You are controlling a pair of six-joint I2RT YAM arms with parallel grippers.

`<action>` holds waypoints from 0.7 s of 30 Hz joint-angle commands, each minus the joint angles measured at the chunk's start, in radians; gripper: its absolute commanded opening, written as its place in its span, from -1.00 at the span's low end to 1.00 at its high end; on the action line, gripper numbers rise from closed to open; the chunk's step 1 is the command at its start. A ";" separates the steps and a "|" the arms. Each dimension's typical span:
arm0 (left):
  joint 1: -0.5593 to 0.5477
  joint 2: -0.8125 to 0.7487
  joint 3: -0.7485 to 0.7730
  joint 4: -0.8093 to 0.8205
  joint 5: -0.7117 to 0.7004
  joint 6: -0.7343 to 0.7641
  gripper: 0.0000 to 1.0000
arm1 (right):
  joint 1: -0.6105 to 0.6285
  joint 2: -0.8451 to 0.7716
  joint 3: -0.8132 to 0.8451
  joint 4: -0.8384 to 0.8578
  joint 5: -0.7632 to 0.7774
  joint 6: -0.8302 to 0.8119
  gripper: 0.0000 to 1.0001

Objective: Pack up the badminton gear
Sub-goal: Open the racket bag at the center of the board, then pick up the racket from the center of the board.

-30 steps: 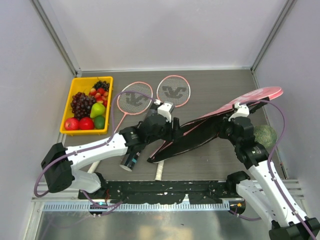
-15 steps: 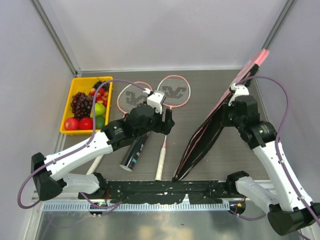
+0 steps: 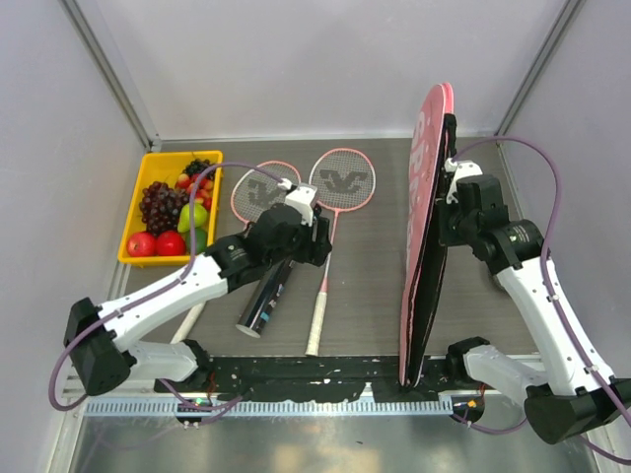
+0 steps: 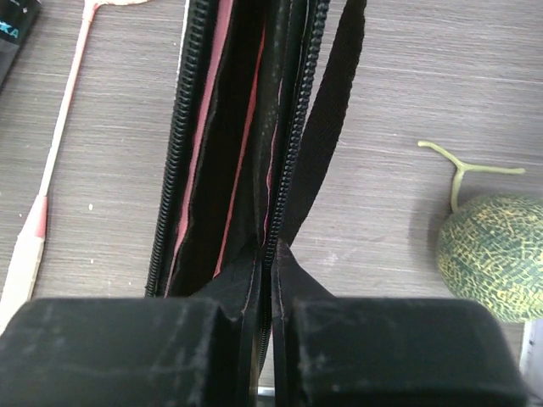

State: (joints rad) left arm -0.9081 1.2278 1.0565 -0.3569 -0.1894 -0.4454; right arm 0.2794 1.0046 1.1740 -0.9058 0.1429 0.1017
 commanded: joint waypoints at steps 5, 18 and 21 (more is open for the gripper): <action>0.006 0.177 0.057 -0.056 0.001 -0.042 0.33 | -0.003 0.065 0.133 -0.096 0.089 -0.019 -0.89; -0.040 0.447 0.134 -0.187 -0.070 -0.061 0.08 | -0.003 0.029 0.010 0.025 -0.012 0.024 -0.89; -0.067 0.479 0.148 -0.238 -0.100 -0.085 0.08 | -0.003 0.023 -0.007 0.038 -0.019 0.021 -0.89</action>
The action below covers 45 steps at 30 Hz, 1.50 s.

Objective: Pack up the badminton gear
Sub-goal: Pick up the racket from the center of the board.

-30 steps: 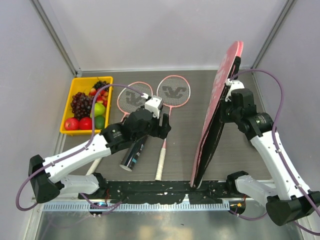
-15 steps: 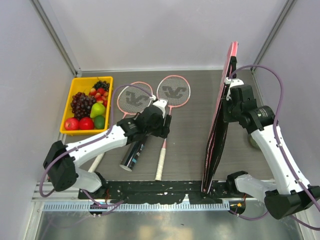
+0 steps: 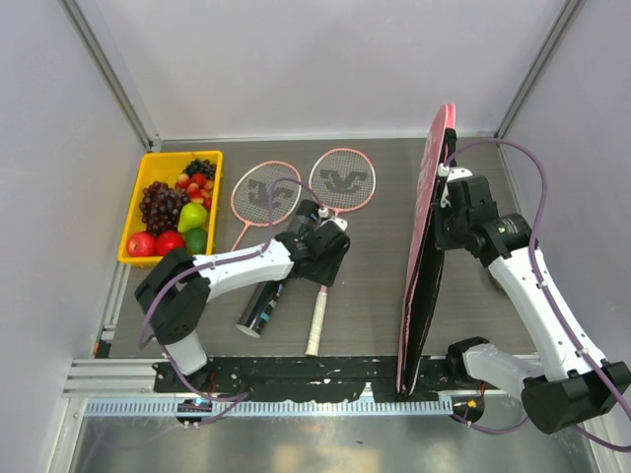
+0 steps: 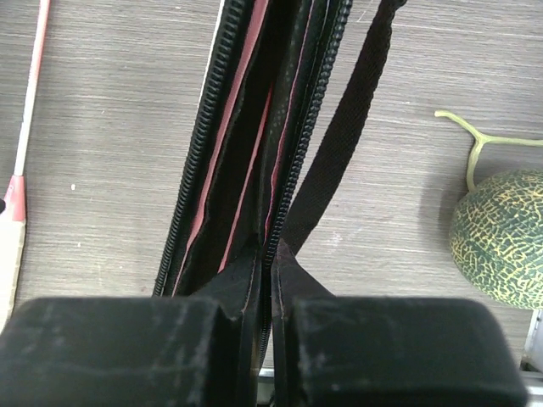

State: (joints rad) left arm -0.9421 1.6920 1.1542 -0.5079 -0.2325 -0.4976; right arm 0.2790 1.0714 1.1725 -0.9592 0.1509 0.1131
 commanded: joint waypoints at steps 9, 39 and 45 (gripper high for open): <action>-0.116 -0.014 -0.014 -0.104 -0.061 -0.110 0.14 | -0.003 -0.045 -0.019 0.096 -0.019 -0.007 -0.89; -0.179 -0.030 -0.070 -0.052 -0.048 -0.137 -1.00 | -0.004 -0.093 -0.074 0.119 -0.014 0.083 -0.89; -0.149 -0.215 -0.117 0.069 0.079 -0.170 -1.00 | -0.003 -0.047 -0.183 0.152 -0.017 0.108 -0.89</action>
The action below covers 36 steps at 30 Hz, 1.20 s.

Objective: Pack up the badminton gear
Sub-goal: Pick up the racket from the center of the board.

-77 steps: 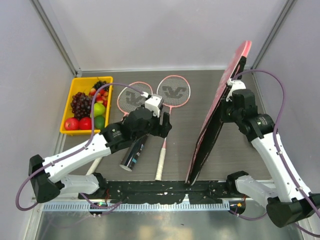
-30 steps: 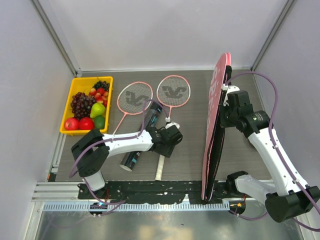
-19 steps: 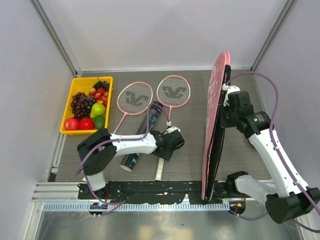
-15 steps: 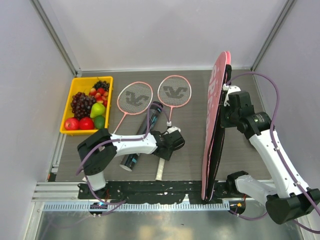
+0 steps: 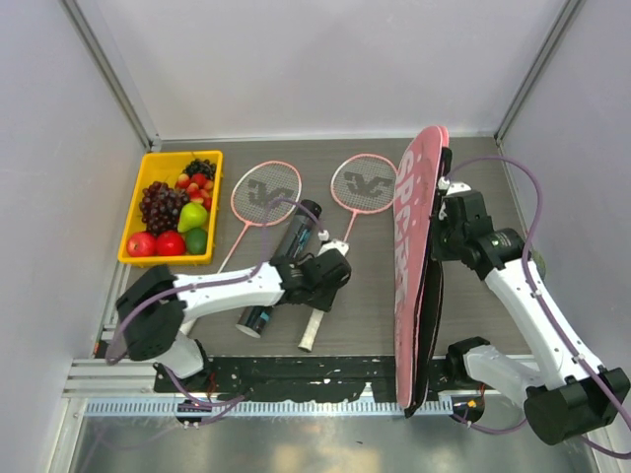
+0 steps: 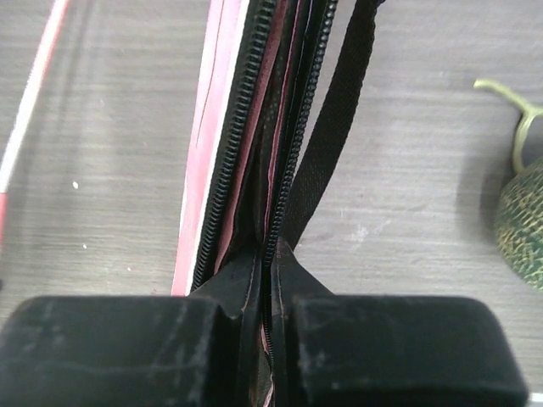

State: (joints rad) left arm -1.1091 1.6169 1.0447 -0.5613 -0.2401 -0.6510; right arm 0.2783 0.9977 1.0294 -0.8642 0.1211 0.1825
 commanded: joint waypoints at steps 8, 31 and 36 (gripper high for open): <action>0.120 -0.320 -0.210 0.440 0.367 -0.190 -1.00 | -0.002 0.127 -0.012 0.119 -0.015 0.100 -0.89; 0.219 -0.580 -0.417 0.690 0.394 -0.368 -1.00 | 0.002 0.286 0.145 0.062 0.068 0.064 -0.89; 0.265 -0.696 -0.460 0.658 0.320 -0.378 -1.00 | 0.007 0.349 0.202 -0.005 0.141 0.042 -0.89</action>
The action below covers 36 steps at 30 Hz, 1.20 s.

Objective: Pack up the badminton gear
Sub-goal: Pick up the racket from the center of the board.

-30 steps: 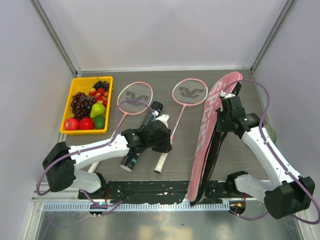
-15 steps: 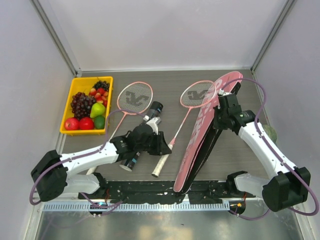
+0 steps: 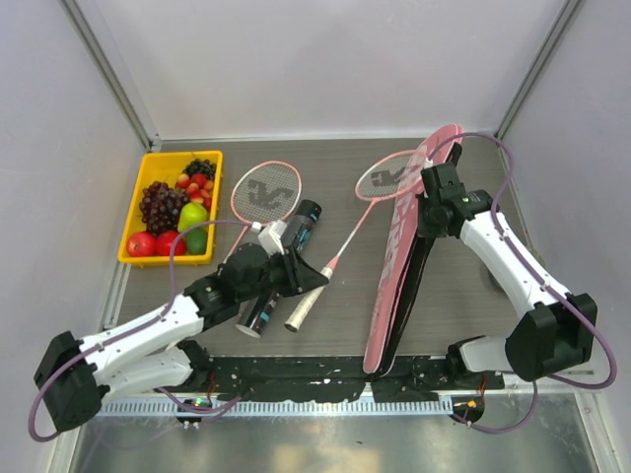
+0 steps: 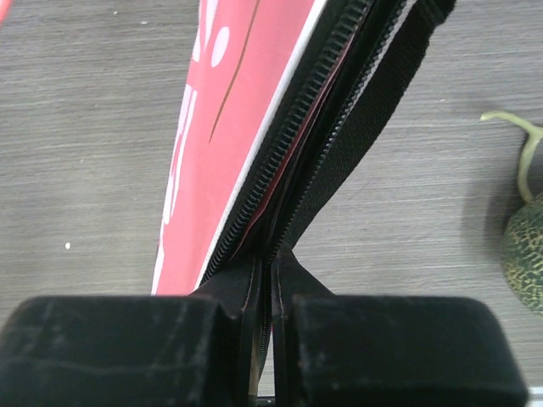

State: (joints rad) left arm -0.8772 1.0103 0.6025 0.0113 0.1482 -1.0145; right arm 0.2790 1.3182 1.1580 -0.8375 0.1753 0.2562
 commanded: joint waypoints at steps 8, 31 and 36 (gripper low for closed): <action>0.086 -0.183 -0.029 0.064 -0.049 -0.006 -1.00 | 0.006 -0.047 0.143 -0.178 0.312 -0.058 -0.90; 0.081 0.016 -0.198 0.335 0.191 -0.076 -1.00 | 0.023 0.176 0.006 0.342 -0.103 0.153 -0.89; 0.072 0.072 -0.172 0.332 0.218 -0.049 -0.97 | 0.022 0.176 -0.052 0.408 -0.161 0.115 -0.89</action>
State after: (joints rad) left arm -0.7925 1.0515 0.3901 0.2493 0.2985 -1.0836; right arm 0.2970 1.5173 1.1366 -0.5499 0.0887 0.3763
